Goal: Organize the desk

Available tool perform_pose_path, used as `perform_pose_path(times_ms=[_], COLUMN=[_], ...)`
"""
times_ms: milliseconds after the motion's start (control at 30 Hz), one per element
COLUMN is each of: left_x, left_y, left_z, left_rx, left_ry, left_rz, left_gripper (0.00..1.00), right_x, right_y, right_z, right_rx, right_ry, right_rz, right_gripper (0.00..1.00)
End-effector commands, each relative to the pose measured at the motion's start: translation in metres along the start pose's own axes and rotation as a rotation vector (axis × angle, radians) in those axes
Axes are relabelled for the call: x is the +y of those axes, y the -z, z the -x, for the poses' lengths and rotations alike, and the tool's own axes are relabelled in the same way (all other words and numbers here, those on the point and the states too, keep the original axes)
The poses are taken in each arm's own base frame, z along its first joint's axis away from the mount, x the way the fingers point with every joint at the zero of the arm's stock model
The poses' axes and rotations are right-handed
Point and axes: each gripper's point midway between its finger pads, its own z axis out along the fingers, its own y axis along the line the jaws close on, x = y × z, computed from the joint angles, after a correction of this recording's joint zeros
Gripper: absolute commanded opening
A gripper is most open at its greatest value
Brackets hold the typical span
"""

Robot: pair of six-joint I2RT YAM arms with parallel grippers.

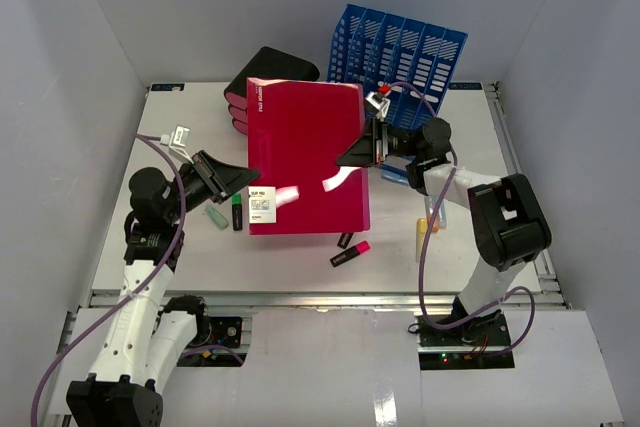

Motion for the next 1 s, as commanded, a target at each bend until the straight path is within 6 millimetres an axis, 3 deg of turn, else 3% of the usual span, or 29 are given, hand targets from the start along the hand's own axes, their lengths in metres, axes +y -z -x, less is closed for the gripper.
perform_pose_path(times_ms=[0, 200, 333, 567, 800, 967], left_x=[0.003, 0.002, -0.004, -0.014, -0.053, -0.074], left_y=[-0.002, -0.002, -0.002, -0.008, -0.006, -0.01], left_z=[-0.003, -0.009, -0.015, -0.011, -0.019, -0.031], left_rx=[0.023, 0.07, 0.133, 0.175, 0.223, 0.254], left_ry=[-0.047, -0.1, -0.138, -0.192, -0.311, -0.348], left_rz=[-0.004, -0.025, -0.072, -0.126, -0.302, -0.385], left_gripper=[0.13, 0.6, 0.74, 0.76, 0.74, 0.64], right_x=[0.065, 0.076, 0.078, 0.088, 0.087, 0.087], right_y=[0.003, 0.006, 0.008, 0.008, 0.006, 0.006], right_z=[-0.013, -0.018, -0.023, -0.039, -0.048, -0.048], right_rx=[0.022, 0.036, 0.054, 0.074, 0.084, 0.081], right_ry=[0.537, 0.592, 0.631, 0.651, 0.65, 0.65], right_rz=[0.125, 0.082, 0.048, 0.047, 0.037, 0.035], right_gripper=[0.08, 0.08, 0.08, 0.08, 0.08, 0.08])
